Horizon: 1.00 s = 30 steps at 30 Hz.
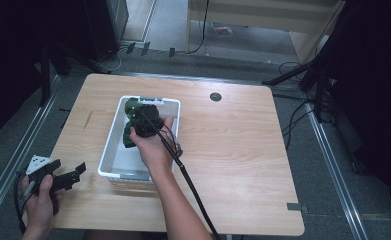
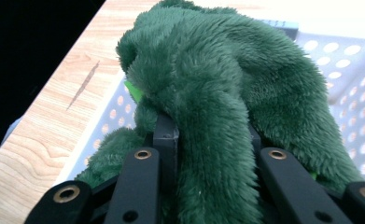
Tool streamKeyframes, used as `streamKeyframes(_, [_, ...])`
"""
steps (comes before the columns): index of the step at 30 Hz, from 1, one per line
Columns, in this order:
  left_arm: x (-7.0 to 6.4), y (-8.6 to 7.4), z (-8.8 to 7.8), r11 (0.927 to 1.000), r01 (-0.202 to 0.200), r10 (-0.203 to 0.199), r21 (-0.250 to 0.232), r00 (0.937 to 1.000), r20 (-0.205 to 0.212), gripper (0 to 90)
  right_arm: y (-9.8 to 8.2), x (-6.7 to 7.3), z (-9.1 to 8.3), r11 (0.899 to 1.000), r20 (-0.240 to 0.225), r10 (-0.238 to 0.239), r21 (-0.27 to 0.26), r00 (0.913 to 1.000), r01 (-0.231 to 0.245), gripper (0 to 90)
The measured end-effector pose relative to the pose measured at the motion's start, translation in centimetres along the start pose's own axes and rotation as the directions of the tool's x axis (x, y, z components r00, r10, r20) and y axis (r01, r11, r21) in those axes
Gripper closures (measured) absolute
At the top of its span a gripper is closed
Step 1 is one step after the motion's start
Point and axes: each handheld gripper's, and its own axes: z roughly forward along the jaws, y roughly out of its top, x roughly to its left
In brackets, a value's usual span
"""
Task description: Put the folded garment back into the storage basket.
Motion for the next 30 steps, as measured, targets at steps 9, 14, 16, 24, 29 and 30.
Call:
streamKeyframes(9, [0.0,0.0,0.0,1.0,0.001,-0.001,0.0,1.0,0.001,6.9,-0.9,-0.1,2.2,0.999,0.02,-0.001,0.042,0.9998,0.0,69.7])
streamKeyframes(14, [0.0,0.0,0.0,1.0,0.002,-0.002,-0.001,1.0,0.0,6.9,-1.3,-0.2,2.9,0.998,0.029,-0.004,0.06,0.9996,0.002,69.3])
streamKeyframes(16, [0.0,0.0,0.0,1.0,0.003,-0.003,-0.002,1.0,0.0,6.9,-1.5,-0.3,3.1,0.998,0.03,-0.004,0.066,0.9995,0.002,69.3])
streamKeyframes(24, [0.0,0.0,0.0,1.0,0.001,-0.001,-0.001,1.0,0.001,6.9,-2.1,-0.4,4.0,0.996,0.043,0.002,0.086,0.9991,-0.006,69.0])
streamKeyframes(29, [0.0,0.0,0.0,1.0,0.001,-0.001,0.0,1.0,0.001,6.9,-2.3,-0.4,4.1,0.996,0.042,0.002,0.088,0.9991,-0.006,68.0])
streamKeyframes(30, [0.0,0.0,0.0,1.0,0.001,-0.001,0.0,1.0,0.001,6.9,-2.3,-0.4,4.2,0.996,0.042,0.003,0.088,0.9991,-0.006,68.0])
